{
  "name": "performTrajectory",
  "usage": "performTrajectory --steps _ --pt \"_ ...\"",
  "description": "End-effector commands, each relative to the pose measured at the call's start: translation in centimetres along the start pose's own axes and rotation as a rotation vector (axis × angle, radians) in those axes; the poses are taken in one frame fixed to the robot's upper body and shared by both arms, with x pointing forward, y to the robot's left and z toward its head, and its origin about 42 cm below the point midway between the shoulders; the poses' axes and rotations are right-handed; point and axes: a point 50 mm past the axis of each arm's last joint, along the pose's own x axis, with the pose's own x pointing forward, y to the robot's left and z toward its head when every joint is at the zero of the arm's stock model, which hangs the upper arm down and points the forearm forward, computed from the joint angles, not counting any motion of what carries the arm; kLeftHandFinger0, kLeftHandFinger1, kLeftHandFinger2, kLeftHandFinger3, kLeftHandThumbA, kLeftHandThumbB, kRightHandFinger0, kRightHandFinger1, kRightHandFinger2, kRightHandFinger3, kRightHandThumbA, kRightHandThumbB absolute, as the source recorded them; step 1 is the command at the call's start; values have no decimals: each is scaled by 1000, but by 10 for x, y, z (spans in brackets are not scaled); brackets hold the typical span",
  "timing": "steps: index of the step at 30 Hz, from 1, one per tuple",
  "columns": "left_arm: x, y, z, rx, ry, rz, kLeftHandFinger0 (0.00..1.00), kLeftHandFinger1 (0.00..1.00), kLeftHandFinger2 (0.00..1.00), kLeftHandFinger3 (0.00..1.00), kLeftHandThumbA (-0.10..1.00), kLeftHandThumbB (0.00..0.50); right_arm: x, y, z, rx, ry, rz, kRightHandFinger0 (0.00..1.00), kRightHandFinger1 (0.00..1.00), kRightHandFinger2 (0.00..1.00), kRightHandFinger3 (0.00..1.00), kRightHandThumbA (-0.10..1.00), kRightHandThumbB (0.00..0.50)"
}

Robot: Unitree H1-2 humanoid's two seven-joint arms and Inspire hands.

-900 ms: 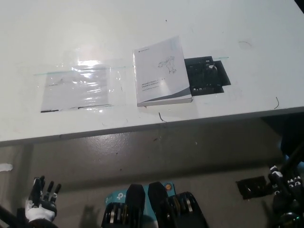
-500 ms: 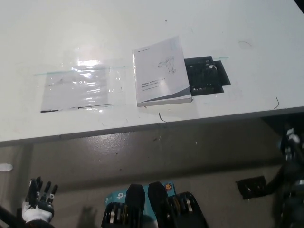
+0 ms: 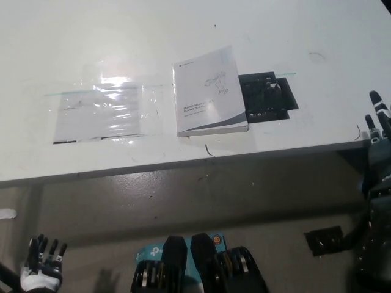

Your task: The robot uses its right hand to slide under the cover of the book kept in the middle of the desk and open it

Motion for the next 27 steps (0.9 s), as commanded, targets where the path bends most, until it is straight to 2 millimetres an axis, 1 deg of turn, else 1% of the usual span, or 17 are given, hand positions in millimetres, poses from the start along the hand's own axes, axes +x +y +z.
performTrajectory --steps 1,2,4,5,6,8,10,11,13,16,17,18,20,23,24,25,27 --pt "3 -1 12 -1 -37 6 663 737 804 871 943 167 -1 50 17 18 -19 124 860 1000 1000 1000 1000 145" --pt "4 -1 12 -13 -34 7 644 723 781 852 921 187 -1 58 17 8 -21 127 824 970 1000 1000 1000 153" --pt "3 -1 11 -2 -36 -6 673 713 757 817 927 225 0 74 16 5 -11 163 802 982 982 1000 1000 139" --pt "3 -1 11 -1 -33 -2 670 709 753 815 923 238 1 80 14 7 -2 177 799 979 983 1000 1000 145" --pt "4 -3 11 4 -30 -5 642 696 749 810 915 266 3 89 11 -1 8 193 752 946 974 1000 1000 161" --pt "5 -6 11 13 -29 -9 617 685 750 814 901 282 8 104 5 -16 29 207 696 901 947 1000 1000 169" --pt "5 -5 11 5 -23 -7 634 685 746 821 890 276 13 111 -4 -28 55 238 758 947 981 1000 1000 158" --pt "5 -4 12 5 -22 -7 663 713 766 843 902 251 15 115 -11 -36 72 245 778 959 987 1000 1000 145" --pt "5 -4 13 6 -29 -26 693 760 812 890 930 234 17 124 -25 -57 106 262 793 981 997 1000 1000 133" --pt "6 -4 14 -5 -24 -20 702 765 837 907 925 213 28 125 -50 -119 153 269 776 968 979 1000 1000 131" --pt "4 -4 14 5 -25 -18 677 749 838 921 935 201 31 125 -59 -124 170 272 769 966 984 1000 1000 124" --pt "4 -5 13 2 -25 -7 684 749 822 910 930 186 33 125 -66 -131 179 266 728 933 960 1000 1000 121" --pt "3 -9 12 -1 -27 -27 725 784 872 949 946 156 38 126 -77 -164 194 286 668 905 952 1000 1000 115" --pt "4 -10 11 12 -25 -37 734 796 867 930 932 214 42 121 -95 -207 220 290 716 937 956 1000 1000 88" --pt "5 -10 11 12 -24 -35 732 796 863 923 929 220 42 121 -97 -212 222 289 719 940 955 1000 1000 85" --pt "6 -12 10 6 -23 -23 688 743 799 853 889 266 44 116 -106 -236 241 278 737 972 989 1000 1000 81" --pt "6 -11 11 14 -23 -28 688 741 810 866 895 274 47 110 -119 -258 272 265 757 993 1000 1000 1000 75"
